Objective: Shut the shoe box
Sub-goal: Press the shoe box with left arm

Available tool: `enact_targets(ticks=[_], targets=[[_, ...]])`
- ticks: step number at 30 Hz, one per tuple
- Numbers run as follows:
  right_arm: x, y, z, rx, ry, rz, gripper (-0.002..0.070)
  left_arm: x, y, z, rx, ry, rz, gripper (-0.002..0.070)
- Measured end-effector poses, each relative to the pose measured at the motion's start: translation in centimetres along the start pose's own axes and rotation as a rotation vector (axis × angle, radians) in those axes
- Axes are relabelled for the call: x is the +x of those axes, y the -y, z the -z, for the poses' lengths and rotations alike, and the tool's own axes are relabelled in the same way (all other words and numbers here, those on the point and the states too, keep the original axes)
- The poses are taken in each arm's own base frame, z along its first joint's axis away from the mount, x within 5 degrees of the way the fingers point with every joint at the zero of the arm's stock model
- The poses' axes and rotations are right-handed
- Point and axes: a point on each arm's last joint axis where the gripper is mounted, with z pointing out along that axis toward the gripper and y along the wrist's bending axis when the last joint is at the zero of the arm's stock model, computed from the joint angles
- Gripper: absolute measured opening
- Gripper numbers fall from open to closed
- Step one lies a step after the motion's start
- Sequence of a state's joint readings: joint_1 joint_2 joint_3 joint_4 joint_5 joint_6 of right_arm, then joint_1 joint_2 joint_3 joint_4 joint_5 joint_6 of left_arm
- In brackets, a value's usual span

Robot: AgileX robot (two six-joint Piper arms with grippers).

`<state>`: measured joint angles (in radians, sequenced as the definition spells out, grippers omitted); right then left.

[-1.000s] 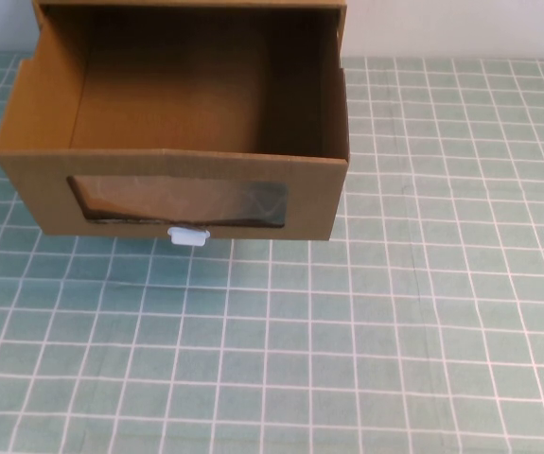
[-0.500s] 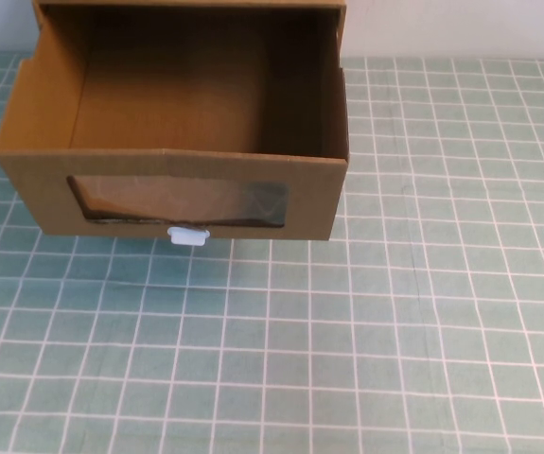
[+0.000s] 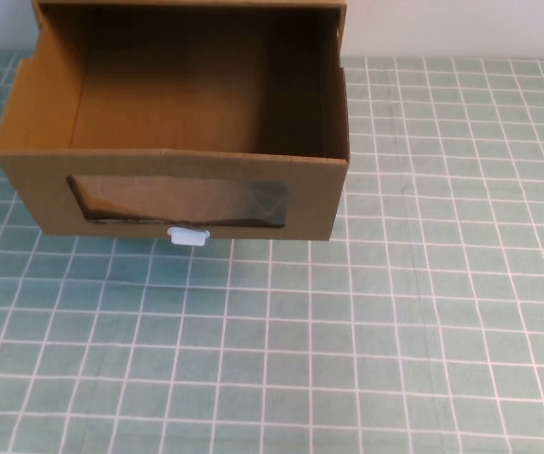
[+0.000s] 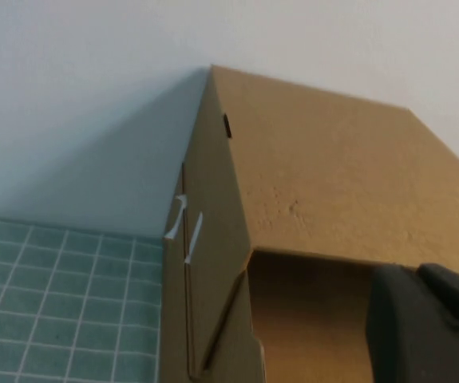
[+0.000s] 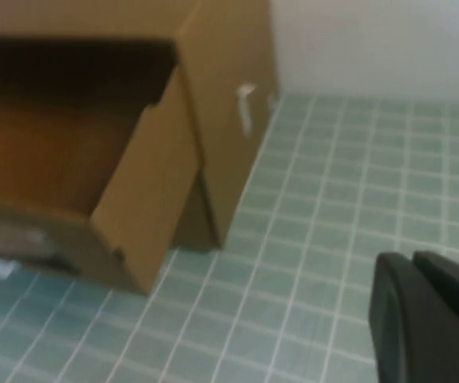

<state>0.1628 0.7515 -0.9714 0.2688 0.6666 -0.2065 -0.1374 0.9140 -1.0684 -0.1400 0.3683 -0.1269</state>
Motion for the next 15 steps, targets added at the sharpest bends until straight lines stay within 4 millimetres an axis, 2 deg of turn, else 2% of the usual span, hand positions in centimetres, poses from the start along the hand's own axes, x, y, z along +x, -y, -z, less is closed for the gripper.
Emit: enact_targets(ticks=[3, 9, 15], targets=[[-0.1, -1.4, -2.3, -0.144, -0.123, 0.122, -0.0014, -0.8, 0.7, -2.1, 0.042, -0.090, -0.064, -0.0005], [-1.3, -4.5, -5.3, -0.382, -0.209, 0.238, -0.0014, -2.5, 2.9, -6.9, 0.253, -0.229, -0.196, -0.0005], [-0.2, -7.8, -7.4, -0.537, -0.282, 0.318, -0.0014, -2.0, 3.6, -13.2, 0.368, -0.362, -0.189, -0.0005]])
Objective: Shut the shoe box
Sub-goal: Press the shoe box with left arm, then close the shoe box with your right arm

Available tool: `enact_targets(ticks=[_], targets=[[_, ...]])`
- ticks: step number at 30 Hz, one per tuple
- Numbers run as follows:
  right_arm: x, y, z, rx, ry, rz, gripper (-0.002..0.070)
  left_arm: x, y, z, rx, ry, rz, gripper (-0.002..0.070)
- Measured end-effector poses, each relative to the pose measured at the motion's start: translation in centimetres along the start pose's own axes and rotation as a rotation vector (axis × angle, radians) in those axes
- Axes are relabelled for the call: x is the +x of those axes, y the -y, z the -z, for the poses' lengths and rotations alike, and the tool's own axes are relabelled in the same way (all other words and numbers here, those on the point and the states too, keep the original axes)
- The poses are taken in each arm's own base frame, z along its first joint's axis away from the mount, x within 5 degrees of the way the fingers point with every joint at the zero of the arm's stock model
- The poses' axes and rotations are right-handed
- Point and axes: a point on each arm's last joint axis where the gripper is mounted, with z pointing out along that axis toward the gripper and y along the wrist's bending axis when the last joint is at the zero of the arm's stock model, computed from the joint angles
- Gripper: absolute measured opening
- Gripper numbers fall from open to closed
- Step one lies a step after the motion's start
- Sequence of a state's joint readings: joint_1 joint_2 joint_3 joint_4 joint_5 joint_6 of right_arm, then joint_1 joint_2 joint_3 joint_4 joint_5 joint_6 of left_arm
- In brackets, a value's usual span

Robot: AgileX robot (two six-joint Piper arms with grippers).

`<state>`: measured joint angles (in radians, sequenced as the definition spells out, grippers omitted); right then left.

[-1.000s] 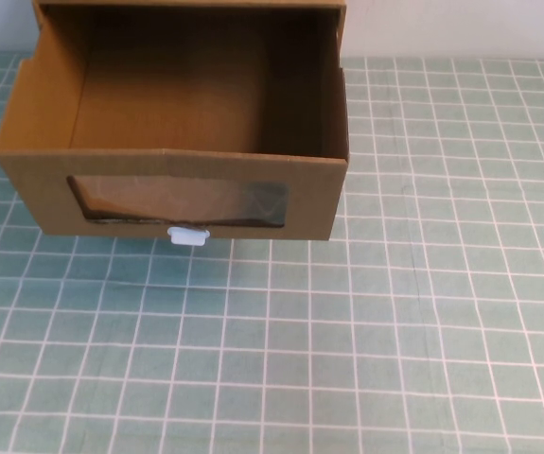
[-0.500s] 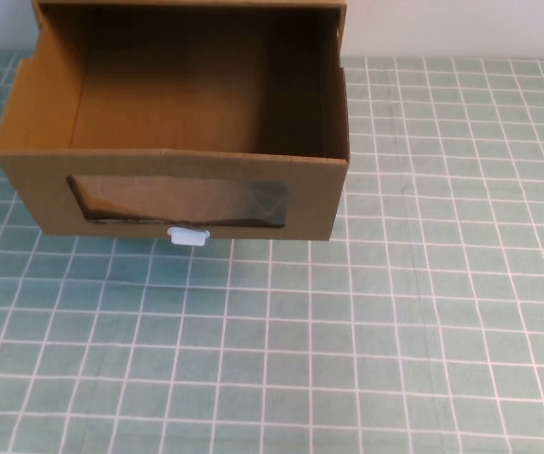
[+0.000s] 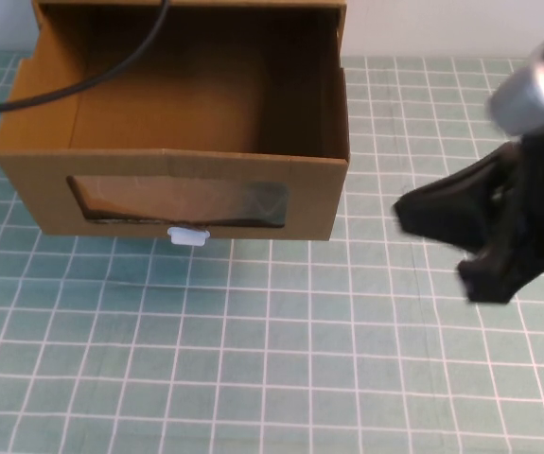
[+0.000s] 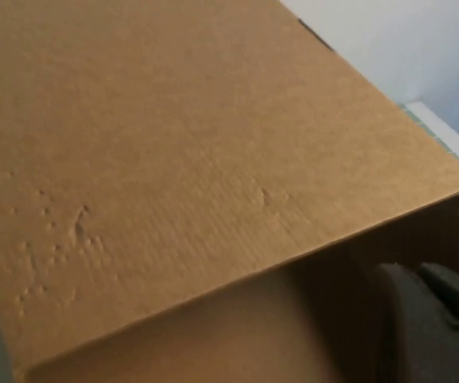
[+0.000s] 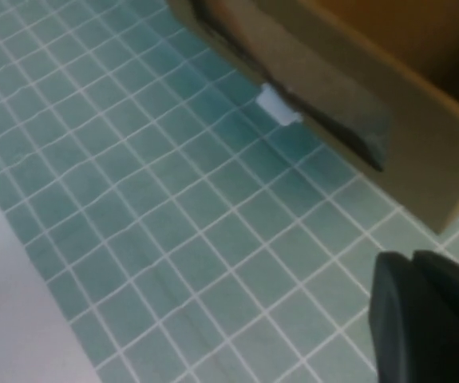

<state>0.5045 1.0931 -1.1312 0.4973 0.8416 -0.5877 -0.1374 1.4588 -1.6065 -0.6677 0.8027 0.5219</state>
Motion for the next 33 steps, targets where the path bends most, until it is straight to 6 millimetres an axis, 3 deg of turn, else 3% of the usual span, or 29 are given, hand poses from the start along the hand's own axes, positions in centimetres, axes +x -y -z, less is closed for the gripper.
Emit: enact_targets(ticks=[5, 10, 15, 25, 33], targets=[[-0.6, -1.7, -1.9, -0.037, 0.005, 0.097, -0.0014, -0.2, -1.9, -4.5, 0.037, -0.054, 0.038, -0.0005], [-1.1, -3.4, -3.2, 0.004, 0.026, 0.271, -0.0014, 0.2, -3.2, -7.6, 0.061, -0.080, 0.081, -0.0005], [-0.6, -4.6, -5.8, 0.127, -0.089, 0.358, -0.0014, 1.4, -4.3, -9.9, 0.071, -0.119, 0.093, -0.0005], [0.4, -9.9, -11.8, 0.149, -0.139, 0.671, -0.0014, 1.6, -4.6, -10.9, 0.081, -0.113, 0.112, -0.0005], [0.6, -9.8, -18.1, 0.336, -0.032, 0.756, -0.0014, 1.6, -4.7, -11.0, 0.084, -0.112, 0.113, -0.0005]])
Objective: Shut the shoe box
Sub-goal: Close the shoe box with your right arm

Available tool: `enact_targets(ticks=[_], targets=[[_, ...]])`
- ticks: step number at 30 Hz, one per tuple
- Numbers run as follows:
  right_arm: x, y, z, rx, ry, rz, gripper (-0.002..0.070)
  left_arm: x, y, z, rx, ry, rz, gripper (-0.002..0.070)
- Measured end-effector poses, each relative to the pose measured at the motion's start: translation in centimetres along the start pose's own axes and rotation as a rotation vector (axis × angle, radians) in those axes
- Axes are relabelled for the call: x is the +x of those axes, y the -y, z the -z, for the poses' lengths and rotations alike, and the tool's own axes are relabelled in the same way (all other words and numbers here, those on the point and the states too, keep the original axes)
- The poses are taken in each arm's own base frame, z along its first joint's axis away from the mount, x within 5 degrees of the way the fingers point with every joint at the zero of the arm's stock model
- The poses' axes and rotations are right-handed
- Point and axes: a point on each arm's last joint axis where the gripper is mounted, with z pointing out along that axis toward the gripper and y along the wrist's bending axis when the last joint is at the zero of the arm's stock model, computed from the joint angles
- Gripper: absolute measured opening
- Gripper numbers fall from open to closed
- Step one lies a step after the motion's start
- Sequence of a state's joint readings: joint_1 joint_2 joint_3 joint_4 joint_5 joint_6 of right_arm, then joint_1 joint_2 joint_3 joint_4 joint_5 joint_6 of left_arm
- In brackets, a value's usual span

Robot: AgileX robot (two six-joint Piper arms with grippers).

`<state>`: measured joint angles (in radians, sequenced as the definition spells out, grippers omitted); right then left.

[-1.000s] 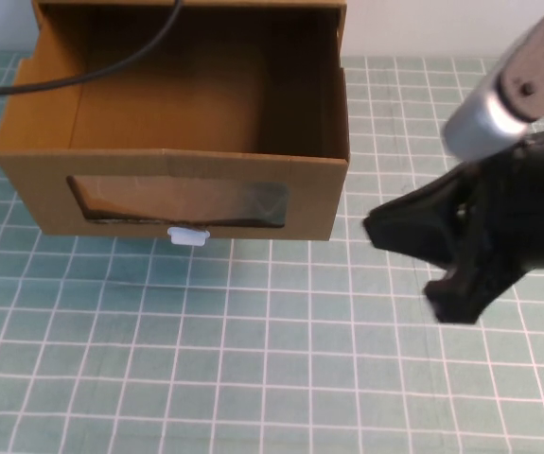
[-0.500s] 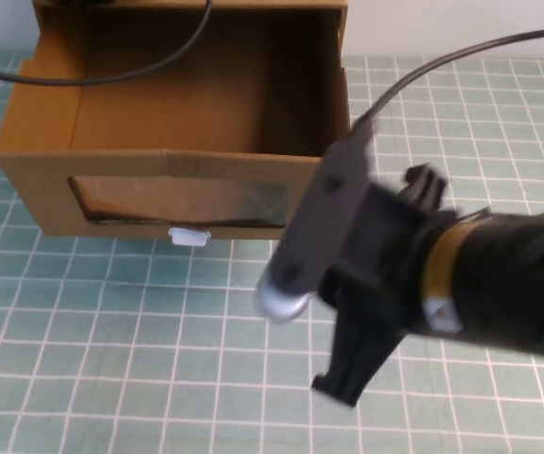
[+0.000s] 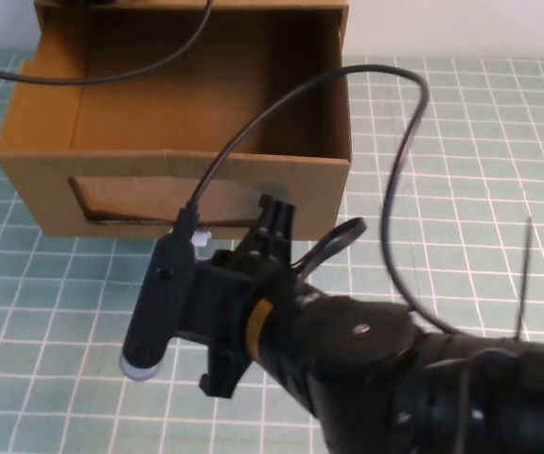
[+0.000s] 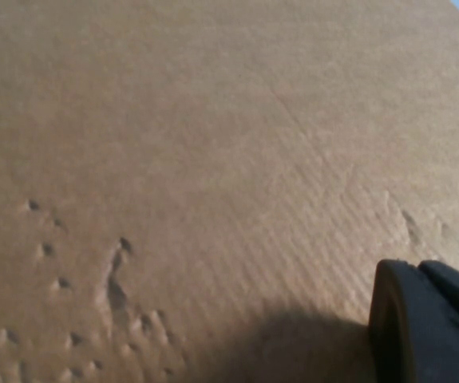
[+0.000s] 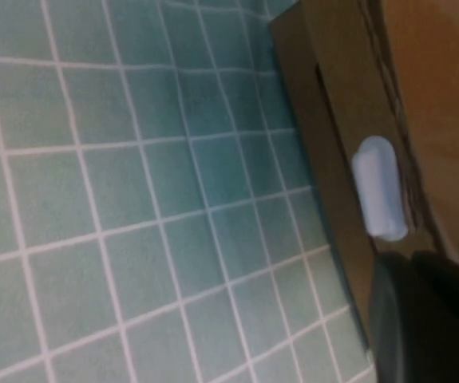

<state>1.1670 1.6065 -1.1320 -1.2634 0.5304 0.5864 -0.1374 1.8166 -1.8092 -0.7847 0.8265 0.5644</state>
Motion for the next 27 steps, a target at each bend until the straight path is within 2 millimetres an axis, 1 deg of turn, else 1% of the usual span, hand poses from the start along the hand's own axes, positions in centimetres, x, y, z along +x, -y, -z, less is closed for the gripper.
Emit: enact_targets(ticks=[8, 18, 23, 27], targets=[[0.0, -2.1, -3.3, 0.046, 0.045, 0.071, -0.0014, 0.0, 0.0, 0.0, 0.003, -0.005, 0.000, -0.0005], [-0.2, -3.8, -7.1, 0.090, -0.019, 0.101, -0.0014, 0.0, 0.1, 0.0, 0.005, -0.007, -0.006, -0.0005], [-0.5, -3.3, -8.6, 0.154, -0.055, 0.088, -0.0014, 0.0, 0.1, 0.0, 0.005, -0.007, -0.006, -0.0005], [-0.6, -2.0, -9.3, 0.188, -0.064, 0.063, -0.0014, 0.0, 0.1, 0.0, 0.006, -0.008, -0.007, -0.0005]])
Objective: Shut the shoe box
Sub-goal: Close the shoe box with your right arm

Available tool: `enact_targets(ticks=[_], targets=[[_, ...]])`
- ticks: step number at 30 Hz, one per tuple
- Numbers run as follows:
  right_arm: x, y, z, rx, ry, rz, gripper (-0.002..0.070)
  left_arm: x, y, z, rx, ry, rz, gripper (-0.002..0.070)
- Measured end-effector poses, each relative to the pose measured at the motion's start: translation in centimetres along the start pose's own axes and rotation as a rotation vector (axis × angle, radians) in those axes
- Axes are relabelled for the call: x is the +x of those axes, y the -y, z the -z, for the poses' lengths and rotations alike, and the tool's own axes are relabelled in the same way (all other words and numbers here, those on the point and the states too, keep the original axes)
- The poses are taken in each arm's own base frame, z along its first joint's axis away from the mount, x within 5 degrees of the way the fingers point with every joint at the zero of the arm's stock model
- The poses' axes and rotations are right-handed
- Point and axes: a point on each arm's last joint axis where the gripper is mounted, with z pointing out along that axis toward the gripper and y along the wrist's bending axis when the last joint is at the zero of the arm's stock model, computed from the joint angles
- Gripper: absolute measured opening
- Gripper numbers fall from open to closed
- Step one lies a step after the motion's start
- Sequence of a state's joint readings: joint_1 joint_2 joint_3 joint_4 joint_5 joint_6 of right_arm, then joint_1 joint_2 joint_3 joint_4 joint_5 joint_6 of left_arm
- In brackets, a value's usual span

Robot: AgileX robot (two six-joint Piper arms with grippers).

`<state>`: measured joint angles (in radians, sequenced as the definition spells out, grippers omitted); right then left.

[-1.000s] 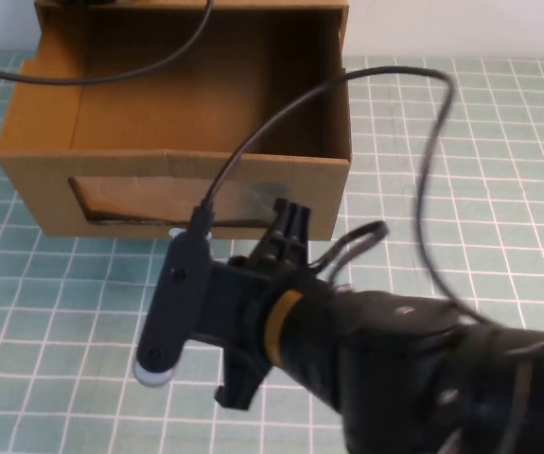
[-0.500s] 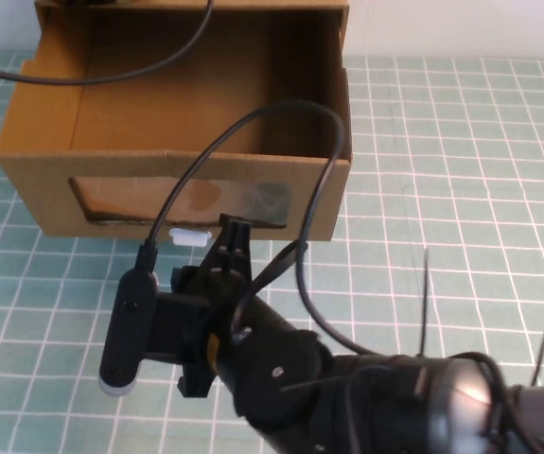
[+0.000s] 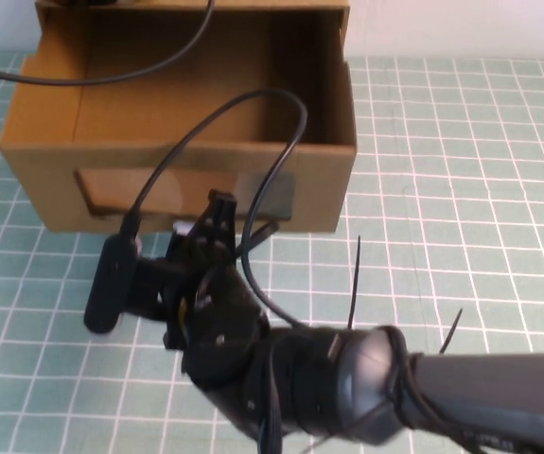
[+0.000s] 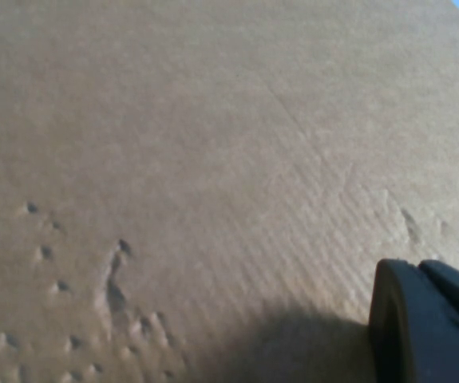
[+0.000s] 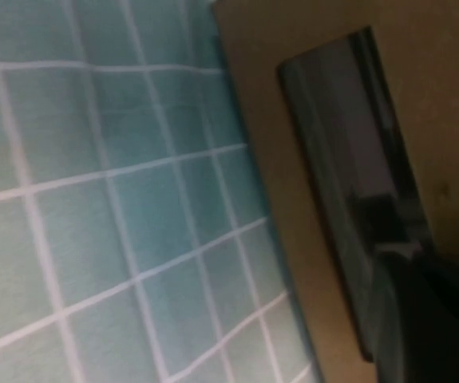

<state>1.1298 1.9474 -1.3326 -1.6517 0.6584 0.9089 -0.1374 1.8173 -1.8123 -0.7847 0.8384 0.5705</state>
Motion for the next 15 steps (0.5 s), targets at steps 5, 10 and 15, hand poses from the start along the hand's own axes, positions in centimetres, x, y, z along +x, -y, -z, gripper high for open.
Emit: enact_targets(ticks=[5, 10, 15], targets=[[-0.3, 2.1, -0.7, 0.050, 0.000, -0.047, -0.0014, 0.0, 0.0, 0.0, 0.001, 0.001, 0.001, -0.0005], [-0.5, 3.9, -1.2, 0.065, 0.015, -0.064, -0.0014, -0.1, 0.1, 0.0, 0.005, 0.004, 0.004, -0.0005], [0.0, 4.9, -2.6, 0.001, 0.064, -0.090, -0.0014, -0.1, 0.3, 0.0, 0.036, 0.013, 0.020, -0.0005]])
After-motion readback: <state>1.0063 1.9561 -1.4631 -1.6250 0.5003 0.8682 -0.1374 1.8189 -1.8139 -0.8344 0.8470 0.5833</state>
